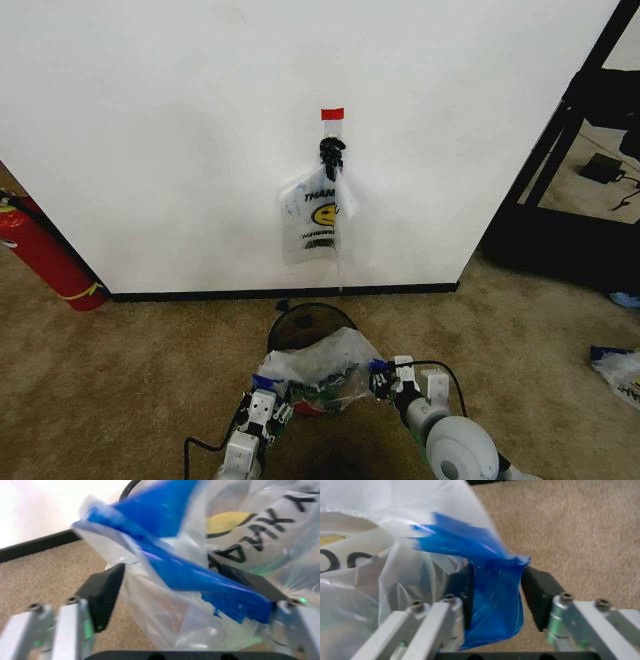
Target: Pick up the garbage bag from the wall and place it over the trash bin.
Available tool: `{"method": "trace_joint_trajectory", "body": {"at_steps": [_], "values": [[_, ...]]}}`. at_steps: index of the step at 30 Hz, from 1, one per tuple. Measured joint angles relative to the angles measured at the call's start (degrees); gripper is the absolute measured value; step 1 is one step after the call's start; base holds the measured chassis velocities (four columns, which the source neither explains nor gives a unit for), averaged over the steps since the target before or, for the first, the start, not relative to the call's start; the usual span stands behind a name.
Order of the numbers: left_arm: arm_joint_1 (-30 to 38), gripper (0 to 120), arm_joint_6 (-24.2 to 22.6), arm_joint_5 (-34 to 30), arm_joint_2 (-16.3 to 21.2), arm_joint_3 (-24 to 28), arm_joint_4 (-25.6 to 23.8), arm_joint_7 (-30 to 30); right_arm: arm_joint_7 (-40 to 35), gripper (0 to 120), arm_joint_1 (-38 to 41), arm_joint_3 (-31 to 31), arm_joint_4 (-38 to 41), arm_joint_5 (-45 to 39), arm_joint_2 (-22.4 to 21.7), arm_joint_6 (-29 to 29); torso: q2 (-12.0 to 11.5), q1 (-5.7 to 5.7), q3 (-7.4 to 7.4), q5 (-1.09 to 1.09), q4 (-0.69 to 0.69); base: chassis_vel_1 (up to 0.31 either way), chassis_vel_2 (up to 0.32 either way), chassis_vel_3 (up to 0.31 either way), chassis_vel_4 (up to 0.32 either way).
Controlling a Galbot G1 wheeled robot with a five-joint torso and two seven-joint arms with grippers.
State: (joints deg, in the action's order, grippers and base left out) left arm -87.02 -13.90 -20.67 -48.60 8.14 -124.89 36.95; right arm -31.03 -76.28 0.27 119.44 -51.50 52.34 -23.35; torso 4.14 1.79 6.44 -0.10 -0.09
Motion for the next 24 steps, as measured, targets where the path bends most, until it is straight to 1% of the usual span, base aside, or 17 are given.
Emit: {"method": "trace_joint_trajectory", "body": {"at_steps": [4, 5, 7, 10, 12, 13, 14, 17, 20, 22, 24], "values": [[-3.45, 97, 0.95, 3.82, 0.56, -1.14, -0.91, -0.86, 0.47, 52, -1.78, 0.93, 2.47, 1.54, -1.59, 0.40, 0.00, 0.00, 0.00, -0.01, 0.01, 0.000, 0.000, 0.000, 0.000], [-3.45, 97, 0.95, 3.82, 0.56, -1.14, -0.91, -0.86, 0.47, 52, -1.78, 0.93, 2.47, 1.54, -1.59, 0.40, 0.00, 0.00, 0.00, -0.01, 0.01, 0.000, 0.000, 0.000, 0.000], [-4.61, 99, 1.65, 5.21, 0.64, -1.65, -1.35, -1.23, 0.80, 60, -2.65, 1.31, 3.32, 2.36, -2.27, 0.67, 0.00, 0.00, 0.00, 0.00, 0.01, 0.000, 0.000, 0.000, 0.000], [-5.22, 100, 2.34, 5.97, 0.62, -2.25, -2.40, -1.56, 1.12, 73, -3.72, 1.83, 4.48, 3.10, -2.96, 1.00, 0.00, 0.00, 0.00, 0.00, 0.01, 0.000, 0.000, 0.000, 0.000], [-5.36, 100, 2.63, 6.09, 0.60, -2.57, -3.04, -1.69, 1.52, 79, -4.24, 2.02, 4.98, 3.72, -3.14, 1.44, 0.00, 0.00, 0.00, 0.00, 0.00, 0.000, 0.000, 0.000, 0.000], [-5.52, 100, 2.81, 6.15, 0.60, -2.79, -3.43, -1.87, 1.83, 84, -4.52, 2.07, 5.23, 4.14, -3.24, 1.76, 0.00, 0.00, 0.00, 0.00, 0.00, 0.000, 0.000, 0.000, 0.000], [-5.52, 100, 2.81, 6.15, 0.60, -2.79, -3.43, -1.87, 1.83, 84, -4.52, 2.07, 5.23, 4.14, -3.24, 1.76, 0.00, 0.00, 0.00, 0.00, 0.00, 0.000, 0.000, 0.000, 0.000], [-6.81, 100, 4.39, 6.87, 0.96, -3.83, -4.44, -3.38, 3.55, 97, -5.34, 2.17, 5.67, 6.37, -3.65, 3.28, 0.00, 0.00, 0.00, 0.00, 0.00, 0.000, 0.000, 0.000, 0.000], [-8.11, 100, 7.19, 8.37, 1.18, -4.56, -4.79, -5.04, 4.84, 100, -5.87, 2.22, 5.71, 8.46, -3.83, 4.92, 0.00, 0.00, 0.00, 0.00, 0.00, 0.000, 0.000, 0.000, 0.000], [-8.21, 100, 7.43, 8.52, 1.18, -4.61, -4.84, -5.17, 4.95, 100, -5.94, 2.23, 5.73, 8.66, -3.85, 5.09, 0.00, 0.00, 0.00, 0.00, 0.01, 0.000, 0.000, 0.000, 0.000], [-9.11, 100, 8.65, 9.44, 1.09, -4.99, -5.62, -5.88, 5.47, 100, -6.49, 2.26, 6.14, 9.81, -3.95, 6.06, 0.00, 0.00, 0.00, 0.00, 0.01, 0.000, 0.000, 0.000, 0.000]]}}
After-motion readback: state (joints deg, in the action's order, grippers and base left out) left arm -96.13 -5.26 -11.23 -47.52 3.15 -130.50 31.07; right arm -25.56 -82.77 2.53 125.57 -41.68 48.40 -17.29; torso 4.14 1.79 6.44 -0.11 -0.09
